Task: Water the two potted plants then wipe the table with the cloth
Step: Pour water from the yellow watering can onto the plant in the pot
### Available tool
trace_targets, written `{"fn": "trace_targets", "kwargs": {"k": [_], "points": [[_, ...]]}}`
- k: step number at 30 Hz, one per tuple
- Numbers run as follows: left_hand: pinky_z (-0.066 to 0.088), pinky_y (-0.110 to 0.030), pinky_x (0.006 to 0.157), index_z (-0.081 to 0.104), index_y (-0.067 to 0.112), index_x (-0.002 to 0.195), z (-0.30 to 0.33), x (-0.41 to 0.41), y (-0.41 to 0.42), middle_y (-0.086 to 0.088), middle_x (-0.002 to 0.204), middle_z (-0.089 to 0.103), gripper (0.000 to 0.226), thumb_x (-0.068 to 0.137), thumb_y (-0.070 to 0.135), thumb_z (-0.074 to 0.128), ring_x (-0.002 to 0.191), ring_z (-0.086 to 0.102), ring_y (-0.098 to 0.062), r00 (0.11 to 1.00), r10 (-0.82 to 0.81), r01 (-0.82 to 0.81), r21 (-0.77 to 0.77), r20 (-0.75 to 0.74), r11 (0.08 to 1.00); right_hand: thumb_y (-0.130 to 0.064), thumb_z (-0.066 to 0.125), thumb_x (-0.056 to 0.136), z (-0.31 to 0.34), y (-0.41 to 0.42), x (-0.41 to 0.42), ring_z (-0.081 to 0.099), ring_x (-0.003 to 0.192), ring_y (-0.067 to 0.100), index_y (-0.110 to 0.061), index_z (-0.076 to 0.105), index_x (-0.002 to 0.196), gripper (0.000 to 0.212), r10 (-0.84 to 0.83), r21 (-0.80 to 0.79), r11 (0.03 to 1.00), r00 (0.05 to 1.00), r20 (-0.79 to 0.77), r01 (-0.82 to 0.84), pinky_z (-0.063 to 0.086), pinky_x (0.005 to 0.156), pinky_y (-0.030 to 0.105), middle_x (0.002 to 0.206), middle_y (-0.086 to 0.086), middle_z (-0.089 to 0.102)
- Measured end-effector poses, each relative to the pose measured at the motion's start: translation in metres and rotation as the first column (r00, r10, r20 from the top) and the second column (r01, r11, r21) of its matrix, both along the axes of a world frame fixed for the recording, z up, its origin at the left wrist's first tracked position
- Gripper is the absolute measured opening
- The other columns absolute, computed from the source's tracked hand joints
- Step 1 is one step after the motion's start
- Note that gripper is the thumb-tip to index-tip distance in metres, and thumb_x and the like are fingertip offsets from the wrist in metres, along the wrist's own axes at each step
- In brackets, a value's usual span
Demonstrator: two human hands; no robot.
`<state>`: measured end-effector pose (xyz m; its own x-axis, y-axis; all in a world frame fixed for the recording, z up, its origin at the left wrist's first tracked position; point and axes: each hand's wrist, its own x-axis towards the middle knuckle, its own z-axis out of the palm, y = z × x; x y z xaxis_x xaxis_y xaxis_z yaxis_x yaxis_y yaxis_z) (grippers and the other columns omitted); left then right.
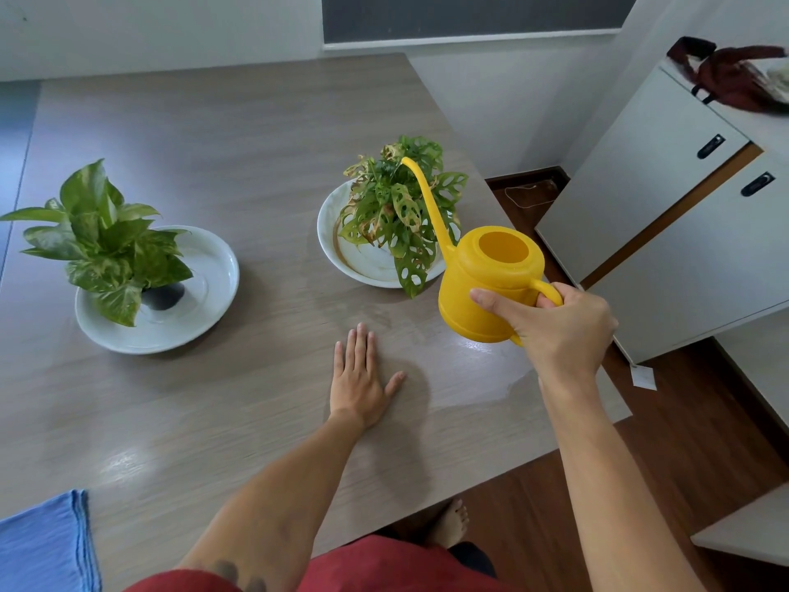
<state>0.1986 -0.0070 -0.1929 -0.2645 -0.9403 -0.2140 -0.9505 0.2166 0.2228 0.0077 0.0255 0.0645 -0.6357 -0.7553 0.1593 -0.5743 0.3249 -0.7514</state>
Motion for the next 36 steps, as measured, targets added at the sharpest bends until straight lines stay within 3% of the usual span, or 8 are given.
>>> {"fn": "trace_targets", "kwargs": {"k": [5,9,22,36], "points": [[-0.018,-0.043,0.12,-0.01,0.008,0.156,0.001,0.0,0.0,-0.01,0.164,-0.02,0.098,0.085,0.075,-0.005,0.15,-0.023,-0.023,1.0,0.0,0.0,0.003,0.005,1.0,-0.062,0.091,0.05,-0.002,0.006,-0.003,0.067,0.062,0.014,-0.008,0.062,0.062,0.063,-0.01,0.001,1.0,1.0,0.024,0.01,0.061,0.061,0.04,0.062,-0.002,0.068],[-0.019,-0.042,0.12,-0.01,0.008,0.157,0.0,0.0,0.001,-0.01,0.164,-0.018,0.096,0.088,0.074,0.0,0.15,-0.022,-0.023,1.0,-0.001,0.001,-0.002,0.009,1.0,-0.064,0.091,0.047,-0.006,0.011,-0.007,0.071,0.066,0.02,-0.007,0.065,0.064,0.066,-0.038,0.004,0.999,0.998,0.054,0.037,0.062,0.061,0.045,0.064,0.0,0.07],[-0.013,-0.044,0.122,-0.009,0.007,0.156,0.0,-0.001,0.001,-0.011,0.165,-0.016,0.095,0.088,0.073,-0.001,0.151,-0.019,-0.024,1.0,0.001,-0.001,-0.01,0.016,1.0,-0.061,0.093,0.048,-0.01,0.027,-0.013,0.065,0.057,0.023,-0.009,0.056,0.054,0.064,-0.034,0.001,0.999,0.998,0.047,0.034,0.058,0.054,0.038,0.057,0.004,0.066],[-0.016,-0.043,0.121,-0.012,0.008,0.156,0.001,0.0,0.0,-0.009,0.164,-0.02,0.097,0.085,0.075,-0.004,0.15,-0.023,-0.022,1.0,0.001,-0.001,0.016,-0.006,1.0,-0.062,0.093,0.048,-0.013,0.014,-0.006,0.068,0.063,0.022,-0.011,0.06,0.057,0.062,-0.05,0.004,0.999,0.996,0.068,0.05,0.061,0.059,0.045,0.06,0.001,0.067]]}}
